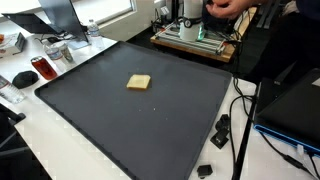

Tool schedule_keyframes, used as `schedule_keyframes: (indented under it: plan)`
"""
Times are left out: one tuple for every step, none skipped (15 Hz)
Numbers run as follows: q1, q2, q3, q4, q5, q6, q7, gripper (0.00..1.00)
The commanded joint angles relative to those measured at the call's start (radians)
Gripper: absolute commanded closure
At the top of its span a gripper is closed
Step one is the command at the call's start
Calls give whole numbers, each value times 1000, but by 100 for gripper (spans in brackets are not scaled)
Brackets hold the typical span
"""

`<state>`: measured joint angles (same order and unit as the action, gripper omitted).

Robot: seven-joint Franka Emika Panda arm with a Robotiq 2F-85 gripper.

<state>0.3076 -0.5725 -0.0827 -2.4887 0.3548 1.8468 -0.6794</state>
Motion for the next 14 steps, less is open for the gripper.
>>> schedule_keyframes:
  plan:
    - [-41,16,-28,7,13,-45,-84,56]
    - [-52,20,-33,7,12,-50,-99,62]
    - [-63,24,-37,8,9,-54,-112,68]
    - [-73,28,-41,8,9,-58,-125,72]
    - [-84,33,-44,9,8,-61,-136,73]
    - [-94,37,-47,10,8,-64,-146,75]
    - [-103,42,-48,10,8,-67,-154,77]
    - [-111,47,-50,11,9,-70,-161,76]
    - [-119,53,-51,13,10,-73,-168,76]
    - [-125,57,-51,14,11,-73,-172,76]
    - [-131,62,-51,15,11,-74,-176,79]
    - [-136,67,-48,17,8,-75,-175,94]
    - [-140,68,-45,19,7,-76,-174,95]
    - [-143,72,-46,21,9,-78,-178,95]
